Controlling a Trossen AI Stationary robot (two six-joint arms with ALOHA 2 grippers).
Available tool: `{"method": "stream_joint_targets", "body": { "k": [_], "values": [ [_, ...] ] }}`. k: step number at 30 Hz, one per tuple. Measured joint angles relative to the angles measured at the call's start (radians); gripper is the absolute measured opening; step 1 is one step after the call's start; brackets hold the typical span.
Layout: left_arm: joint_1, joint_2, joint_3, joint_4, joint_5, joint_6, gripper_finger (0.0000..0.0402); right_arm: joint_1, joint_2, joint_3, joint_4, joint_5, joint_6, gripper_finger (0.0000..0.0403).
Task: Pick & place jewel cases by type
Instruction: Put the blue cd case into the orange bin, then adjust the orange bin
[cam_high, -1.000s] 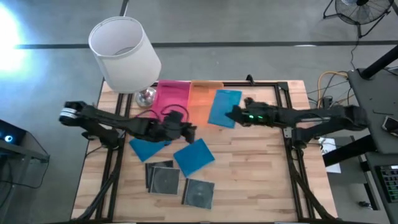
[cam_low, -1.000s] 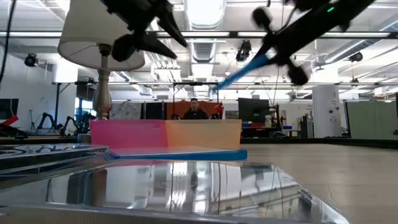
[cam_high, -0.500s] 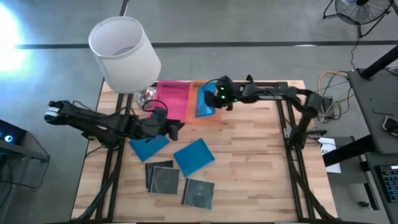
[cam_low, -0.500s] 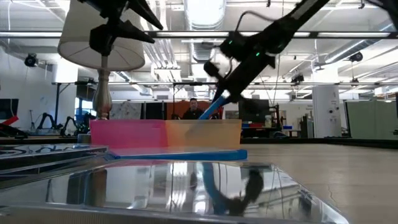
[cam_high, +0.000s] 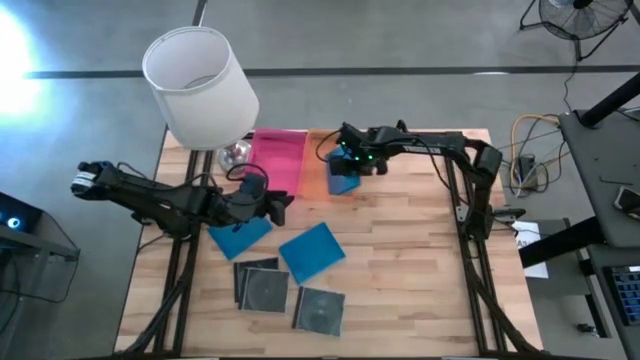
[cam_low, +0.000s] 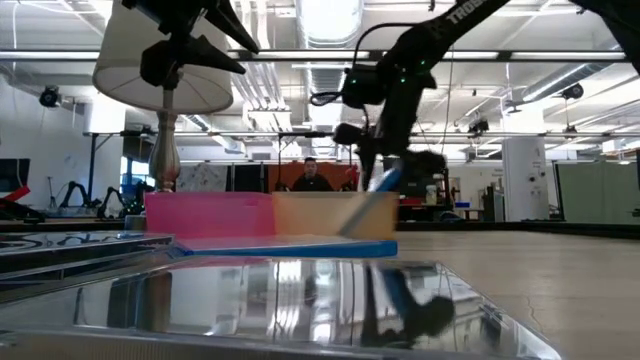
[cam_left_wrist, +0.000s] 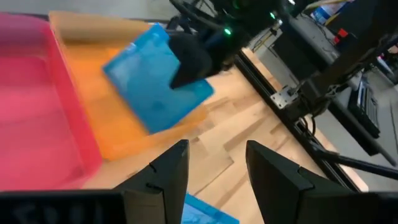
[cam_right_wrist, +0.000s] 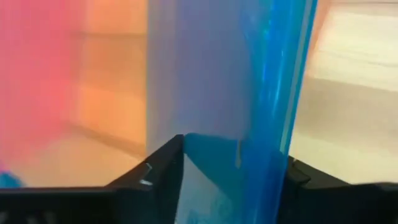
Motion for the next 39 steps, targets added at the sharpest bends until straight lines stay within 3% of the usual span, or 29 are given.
{"method": "stream_joint_targets", "body": {
  "k": [6,10,15,20,23,27,31,39],
  "values": [
    [0.0,0.0,0.0,0.026,-0.015,0.041,0.0142,-0.003,-0.121,-0.131,-0.053,0.041,0.042,0.0198],
    [0.0,0.0,0.0,0.032,-0.015,0.043,0.0142,-0.001,-0.228,-0.264,-0.101,0.046,0.064,0.02],
    [0.0,0.0,0.0,0.031,-0.015,0.043,0.0142,0.001,-0.397,-0.397,-0.035,0.09,0.152,0.0201],
    [0.0,0.0,0.0,0.03,-0.014,0.062,0.0142,0.048,-0.56,-0.424,-0.032,0.245,0.114,0.0201],
    [0.0,0.0,0.0,0.03,-0.014,0.065,0.0142,0.065,-0.606,-0.415,0.018,0.261,0.076,0.0201],
    [0.003,0.003,0.0,0.028,-0.016,0.113,0.0142,0.097,-0.547,-0.388,0.143,0.24,0.095,0.0201],
    [0.014,0.008,0.0,-0.065,-0.018,0.095,0.0142,0.154,-0.362,-0.268,0.228,0.164,0.043,0.0201],
    [0.024,-0.009,0.0,-0.494,-0.022,-0.294,0.0142,0.185,-0.06,0.071,0.155,0.142,-0.137,0.0201]
  ]
}}
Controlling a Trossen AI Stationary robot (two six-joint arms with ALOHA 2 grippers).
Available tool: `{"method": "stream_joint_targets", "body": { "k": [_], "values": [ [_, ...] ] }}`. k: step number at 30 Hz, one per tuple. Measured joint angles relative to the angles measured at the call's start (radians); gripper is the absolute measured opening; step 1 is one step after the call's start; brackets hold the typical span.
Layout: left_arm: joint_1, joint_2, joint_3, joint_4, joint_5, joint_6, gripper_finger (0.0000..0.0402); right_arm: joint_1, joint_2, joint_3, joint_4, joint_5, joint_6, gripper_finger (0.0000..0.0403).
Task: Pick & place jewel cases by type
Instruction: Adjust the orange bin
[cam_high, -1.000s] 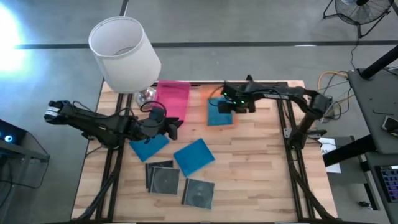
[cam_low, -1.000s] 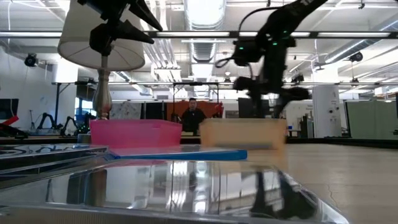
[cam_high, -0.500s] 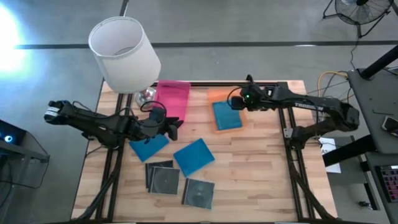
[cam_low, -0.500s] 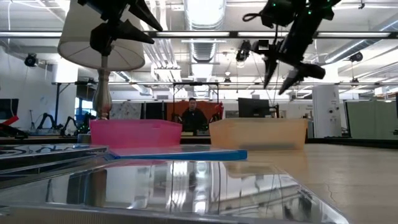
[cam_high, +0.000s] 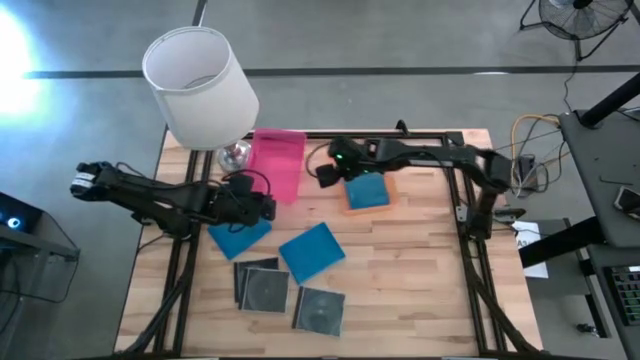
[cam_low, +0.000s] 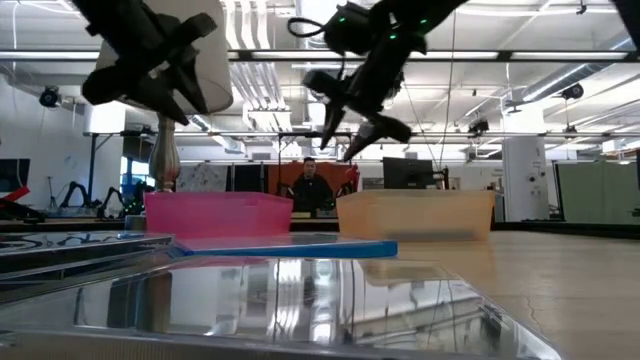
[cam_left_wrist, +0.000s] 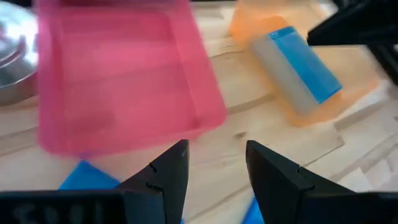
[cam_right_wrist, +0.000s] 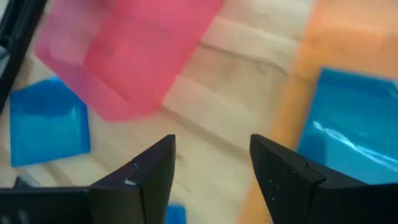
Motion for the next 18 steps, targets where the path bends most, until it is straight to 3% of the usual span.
{"method": "stream_joint_targets", "body": {
  "k": [13,18],
  "values": [
    [-0.042,-0.035,0.0,-0.03,-0.075,-0.014,0.0142,-0.023,0.272,0.258,-0.13,-0.085,-0.031,0.0201],
    [-0.042,-0.035,0.0,-0.029,-0.087,-0.001,0.0142,-0.03,0.351,0.373,-0.293,-0.026,-0.12,0.0201]
  ]
}}
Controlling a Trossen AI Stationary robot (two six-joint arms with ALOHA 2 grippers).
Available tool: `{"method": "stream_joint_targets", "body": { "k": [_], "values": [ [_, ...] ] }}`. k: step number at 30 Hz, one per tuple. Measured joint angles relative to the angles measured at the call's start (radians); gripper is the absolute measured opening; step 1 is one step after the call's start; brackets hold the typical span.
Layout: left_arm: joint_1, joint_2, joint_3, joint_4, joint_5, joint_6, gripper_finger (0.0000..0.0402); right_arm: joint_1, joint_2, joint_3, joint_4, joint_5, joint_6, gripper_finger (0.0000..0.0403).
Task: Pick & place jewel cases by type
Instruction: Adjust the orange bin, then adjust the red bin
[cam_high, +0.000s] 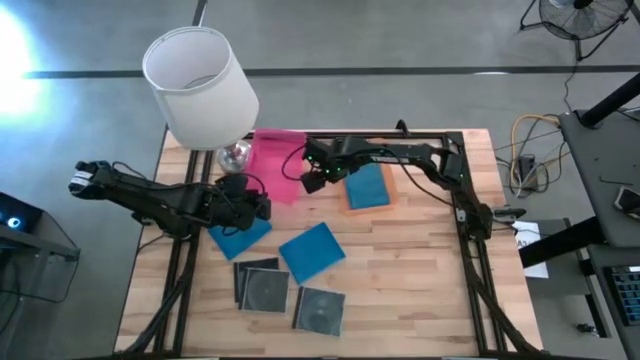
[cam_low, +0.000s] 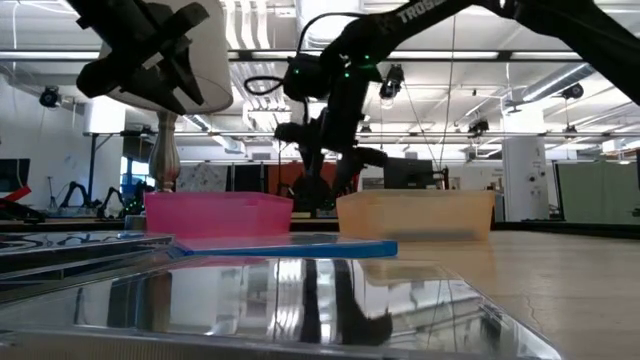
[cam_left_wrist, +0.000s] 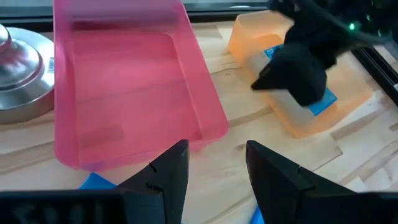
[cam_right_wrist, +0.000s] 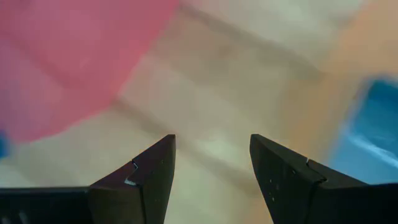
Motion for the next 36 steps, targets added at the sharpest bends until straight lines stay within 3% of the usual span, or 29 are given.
{"method": "stream_joint_targets", "body": {
  "k": [5,12,19,24,28,36],
  "values": [
    [0.0,0.0,0.0,0.0,-0.013,0.009,0.0142,-0.02,0.052,0.125,-0.131,0.082,-0.079,0.0201],
    [0.0,0.0,0.0,0.001,-0.038,0.016,0.0142,-0.08,0.118,0.182,-0.164,0.027,-0.081,0.0201],
    [-0.001,0.0,-0.001,0.004,-0.037,0.015,0.0142,-0.087,0.093,0.162,-0.236,0.254,-0.078,0.0201],
    [-0.001,0.0,-0.001,0.008,-0.038,0.027,0.0142,-0.086,0.056,0.192,-0.068,0.005,-0.025,0.0201],
    [-0.001,-0.001,-0.001,0.009,-0.041,0.067,0.0142,-0.026,0.077,0.205,0.053,-0.001,0.084,0.0201],
    [-0.002,-0.005,-0.001,0.023,-0.028,0.07,0.0142,0.007,0.127,0.202,0.063,-0.009,0.173,0.0201]
  ]
}}
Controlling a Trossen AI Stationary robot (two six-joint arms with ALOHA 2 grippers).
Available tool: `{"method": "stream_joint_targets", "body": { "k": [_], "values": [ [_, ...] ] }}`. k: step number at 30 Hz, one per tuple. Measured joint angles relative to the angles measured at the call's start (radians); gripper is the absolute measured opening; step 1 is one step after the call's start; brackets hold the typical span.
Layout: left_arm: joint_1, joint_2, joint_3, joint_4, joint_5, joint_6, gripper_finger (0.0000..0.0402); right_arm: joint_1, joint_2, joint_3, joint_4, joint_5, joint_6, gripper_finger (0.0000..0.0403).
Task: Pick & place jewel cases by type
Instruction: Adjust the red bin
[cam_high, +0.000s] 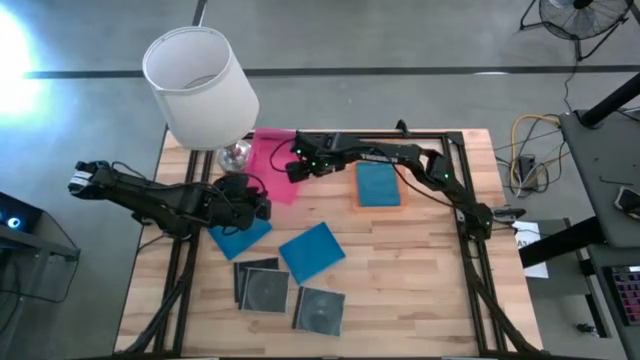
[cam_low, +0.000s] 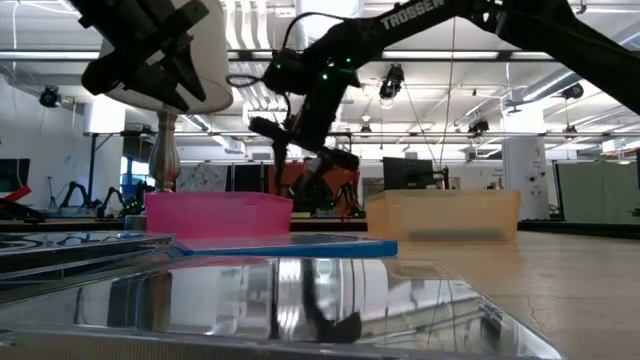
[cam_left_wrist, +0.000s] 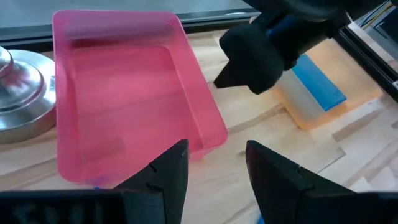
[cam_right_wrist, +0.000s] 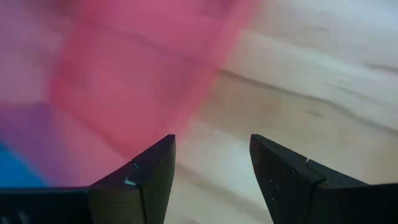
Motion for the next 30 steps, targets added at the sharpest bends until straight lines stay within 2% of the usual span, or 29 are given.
{"method": "stream_joint_targets", "body": {
  "k": [4,9,14,20,24,30],
  "values": [
    [-0.001,0.0,0.0,0.009,0.007,0.006,0.0142,0.017,0.0,0.002,0.072,-0.028,0.031,0.0201],
    [-0.006,0.0,0.0,0.021,0.015,0.024,0.0142,0.037,0.008,-0.003,0.071,0.004,0.054,0.0201],
    [-0.007,0.0,0.0,0.064,0.016,0.074,0.0142,0.044,0.081,-0.001,0.129,-0.071,0.109,0.0201],
    [-0.008,0.0,0.0,0.075,0.025,0.086,0.0142,0.053,0.07,0.004,0.036,0.063,0.095,0.0196],
    [-0.01,0.0,0.0,0.075,0.027,0.086,0.0142,0.047,0.069,0.003,-0.033,0.068,0.07,0.0163],
    [-0.01,0.0,0.0,0.074,0.027,0.085,0.0142,0.051,0.062,0.003,-0.085,0.066,0.087,0.0078]
  ]
}}
